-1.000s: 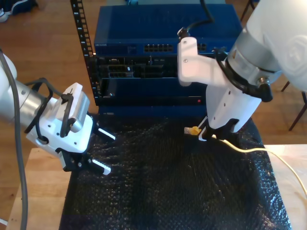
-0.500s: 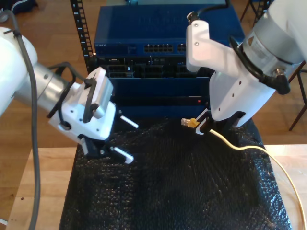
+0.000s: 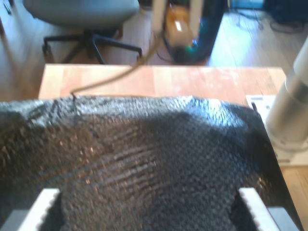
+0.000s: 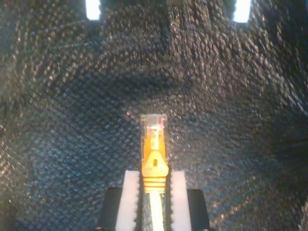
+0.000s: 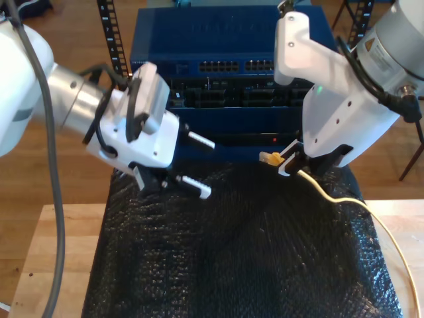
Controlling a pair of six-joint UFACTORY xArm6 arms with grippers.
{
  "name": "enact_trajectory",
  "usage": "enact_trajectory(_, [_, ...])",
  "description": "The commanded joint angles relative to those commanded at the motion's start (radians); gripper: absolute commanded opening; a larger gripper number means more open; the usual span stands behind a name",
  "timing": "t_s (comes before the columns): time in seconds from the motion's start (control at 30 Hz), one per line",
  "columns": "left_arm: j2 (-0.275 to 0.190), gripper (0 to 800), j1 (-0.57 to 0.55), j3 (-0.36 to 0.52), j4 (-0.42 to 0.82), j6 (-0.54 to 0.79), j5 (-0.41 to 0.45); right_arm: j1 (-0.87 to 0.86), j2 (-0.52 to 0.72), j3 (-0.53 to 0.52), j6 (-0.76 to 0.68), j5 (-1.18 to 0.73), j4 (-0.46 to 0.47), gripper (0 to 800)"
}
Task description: Grab the cable and plug it in
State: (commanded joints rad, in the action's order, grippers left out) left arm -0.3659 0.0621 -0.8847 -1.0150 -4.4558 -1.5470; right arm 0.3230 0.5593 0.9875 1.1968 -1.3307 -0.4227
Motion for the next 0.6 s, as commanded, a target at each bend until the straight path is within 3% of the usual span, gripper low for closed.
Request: enact_trajectory(0.6, [-0.006, 800, -0.002, -0.023, -0.058, -0.005, -0.023, 0.006, -0.015, -0.006, 0.017, 0.025, -0.02, 4])
